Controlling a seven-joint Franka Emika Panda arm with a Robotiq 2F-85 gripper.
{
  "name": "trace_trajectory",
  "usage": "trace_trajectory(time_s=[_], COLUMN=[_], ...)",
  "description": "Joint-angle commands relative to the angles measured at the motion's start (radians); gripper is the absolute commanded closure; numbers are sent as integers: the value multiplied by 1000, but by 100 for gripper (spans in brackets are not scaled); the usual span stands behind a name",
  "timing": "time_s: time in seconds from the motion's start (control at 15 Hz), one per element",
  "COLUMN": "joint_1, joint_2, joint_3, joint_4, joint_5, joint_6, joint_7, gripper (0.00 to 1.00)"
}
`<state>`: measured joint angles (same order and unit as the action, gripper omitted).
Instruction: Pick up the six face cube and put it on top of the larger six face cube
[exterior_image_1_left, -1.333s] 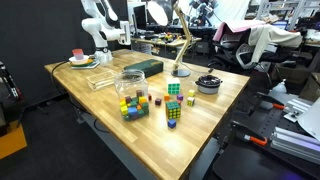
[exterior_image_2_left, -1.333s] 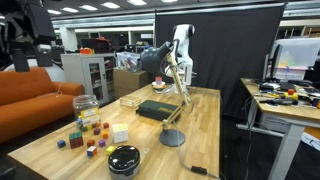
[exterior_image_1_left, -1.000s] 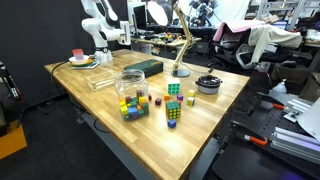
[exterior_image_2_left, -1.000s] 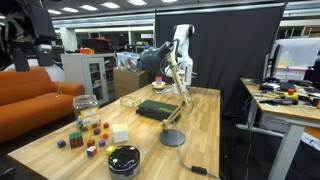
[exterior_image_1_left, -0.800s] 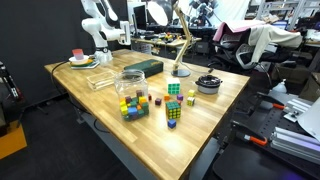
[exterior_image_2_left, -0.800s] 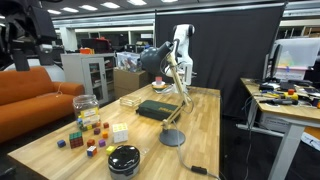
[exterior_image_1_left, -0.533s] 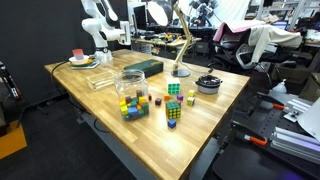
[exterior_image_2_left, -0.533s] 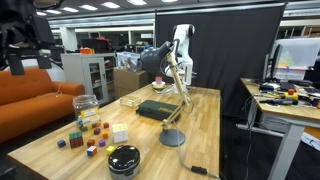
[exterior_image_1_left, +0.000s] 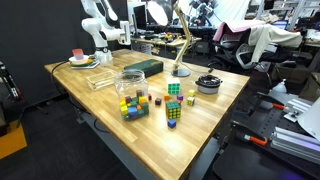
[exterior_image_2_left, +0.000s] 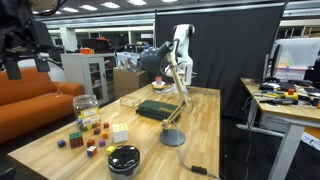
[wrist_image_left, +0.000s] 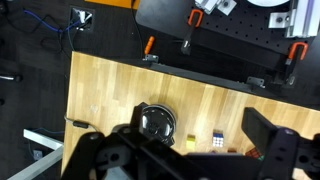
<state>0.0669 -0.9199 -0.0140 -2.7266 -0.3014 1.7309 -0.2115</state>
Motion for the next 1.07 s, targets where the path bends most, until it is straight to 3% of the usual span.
trace_trajectory(time_s=[0.0,0.47,1.0], joint_1=[13,149,149], joint_2=[9,80,85], joint_3=[5,74,86], joint_4=[-2,-35,-33], joint_5=[-2,79,83], joint_6=[12,140,123], joint_7=[5,-7,15], gripper=[0,0,0])
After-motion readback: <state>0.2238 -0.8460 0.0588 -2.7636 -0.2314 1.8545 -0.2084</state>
